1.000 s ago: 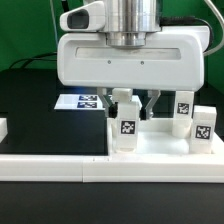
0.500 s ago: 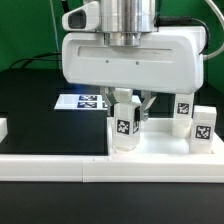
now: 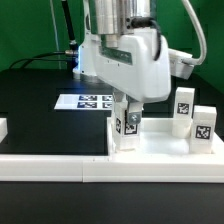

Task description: Assemble square table

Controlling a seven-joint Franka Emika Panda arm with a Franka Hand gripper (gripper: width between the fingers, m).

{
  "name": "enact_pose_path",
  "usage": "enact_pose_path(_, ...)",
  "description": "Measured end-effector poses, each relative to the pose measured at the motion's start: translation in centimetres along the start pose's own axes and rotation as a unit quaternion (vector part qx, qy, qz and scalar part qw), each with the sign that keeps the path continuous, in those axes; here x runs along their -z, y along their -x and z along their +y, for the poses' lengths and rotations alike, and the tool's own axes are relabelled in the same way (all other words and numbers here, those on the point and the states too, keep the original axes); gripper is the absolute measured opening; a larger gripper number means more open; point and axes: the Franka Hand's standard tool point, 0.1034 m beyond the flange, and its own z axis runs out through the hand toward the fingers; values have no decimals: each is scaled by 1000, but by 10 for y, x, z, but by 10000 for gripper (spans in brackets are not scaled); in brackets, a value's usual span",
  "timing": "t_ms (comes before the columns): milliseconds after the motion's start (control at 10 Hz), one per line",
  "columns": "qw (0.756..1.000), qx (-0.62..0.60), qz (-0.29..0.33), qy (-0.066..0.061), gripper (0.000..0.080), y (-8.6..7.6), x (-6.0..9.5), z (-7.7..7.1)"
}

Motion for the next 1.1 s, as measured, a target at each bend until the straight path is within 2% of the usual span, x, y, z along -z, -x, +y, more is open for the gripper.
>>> enact_pose_path(200,994,-105,-11,-4,291,3,0,-1)
enact_pose_path(500,995,-96,-11,-4,291,3,0,-1)
enact_pose_path(600,1000,9,-5,-4,446,2,-2,0)
enact_pose_path(700,992,126,0,-10,446,0,-3,-2)
enact_pose_path(800,983,181,5,-17,598,-2,-4,-4)
enact_pose_path(900,981,195,5,-16,633,-1,-4,-4)
enact_pose_path(1100,964,265,6,-16,646,-2,-4,-4)
